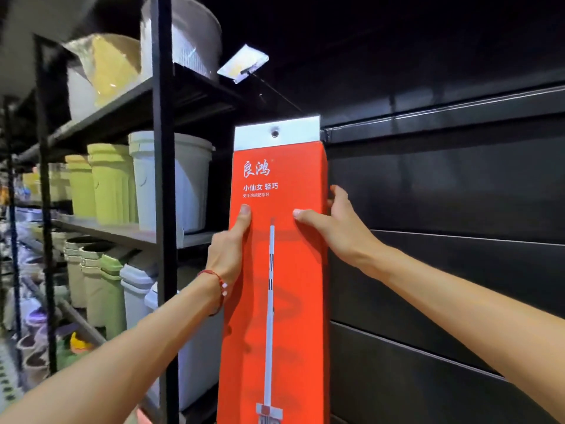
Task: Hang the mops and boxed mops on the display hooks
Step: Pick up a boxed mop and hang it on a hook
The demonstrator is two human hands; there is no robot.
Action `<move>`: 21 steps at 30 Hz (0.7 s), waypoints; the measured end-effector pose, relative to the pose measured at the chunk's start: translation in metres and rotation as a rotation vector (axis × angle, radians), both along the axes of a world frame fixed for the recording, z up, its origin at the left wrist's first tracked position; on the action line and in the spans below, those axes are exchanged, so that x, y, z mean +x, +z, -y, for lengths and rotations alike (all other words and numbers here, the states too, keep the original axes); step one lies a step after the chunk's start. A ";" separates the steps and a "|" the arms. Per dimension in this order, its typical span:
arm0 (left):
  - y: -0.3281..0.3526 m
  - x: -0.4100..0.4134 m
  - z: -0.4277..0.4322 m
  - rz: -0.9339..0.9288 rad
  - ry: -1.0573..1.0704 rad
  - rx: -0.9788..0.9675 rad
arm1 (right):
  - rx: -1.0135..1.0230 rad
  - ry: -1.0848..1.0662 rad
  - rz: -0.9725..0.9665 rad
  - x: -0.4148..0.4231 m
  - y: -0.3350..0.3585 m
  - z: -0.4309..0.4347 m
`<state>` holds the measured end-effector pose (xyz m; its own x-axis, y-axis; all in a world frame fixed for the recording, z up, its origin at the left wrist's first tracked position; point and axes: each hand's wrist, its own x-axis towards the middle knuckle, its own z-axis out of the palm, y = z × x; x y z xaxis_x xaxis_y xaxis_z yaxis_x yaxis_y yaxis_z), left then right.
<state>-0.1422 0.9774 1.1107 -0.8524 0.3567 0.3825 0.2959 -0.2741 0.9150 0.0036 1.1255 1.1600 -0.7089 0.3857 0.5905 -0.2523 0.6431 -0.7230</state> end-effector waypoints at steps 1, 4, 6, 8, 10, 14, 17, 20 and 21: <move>0.007 -0.007 0.000 -0.020 -0.004 0.008 | 0.012 -0.002 -0.022 -0.007 0.010 0.002; 0.025 -0.028 0.001 -0.066 -0.040 0.030 | 0.025 -0.018 -0.101 -0.033 0.032 0.003; 0.039 -0.043 0.002 -0.091 -0.053 0.029 | 0.016 -0.032 -0.151 -0.048 0.047 0.007; 0.053 -0.058 0.004 -0.119 -0.060 0.023 | 0.005 -0.063 -0.211 -0.063 0.061 0.011; 0.066 -0.072 0.004 -0.153 -0.068 0.014 | 0.017 -0.096 -0.288 -0.075 0.073 0.013; 0.084 -0.089 0.004 -0.200 -0.103 -0.020 | 0.045 -0.158 -0.421 -0.093 0.097 0.013; 0.092 -0.095 0.005 -0.204 -0.123 -0.026 | 0.011 -0.186 -0.461 -0.101 0.119 0.016; 0.097 -0.098 0.004 -0.218 -0.143 -0.027 | -0.043 -0.175 -0.467 -0.106 0.137 0.016; 0.098 -0.099 0.003 -0.220 -0.148 -0.021 | -0.051 -0.161 -0.472 -0.107 0.141 0.016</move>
<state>-0.2408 0.9740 1.2088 -0.6874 0.4811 0.5441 0.4465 -0.3110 0.8390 -0.1030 1.1094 1.3010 -0.2979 0.5047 0.8102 -0.4597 0.6680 -0.5852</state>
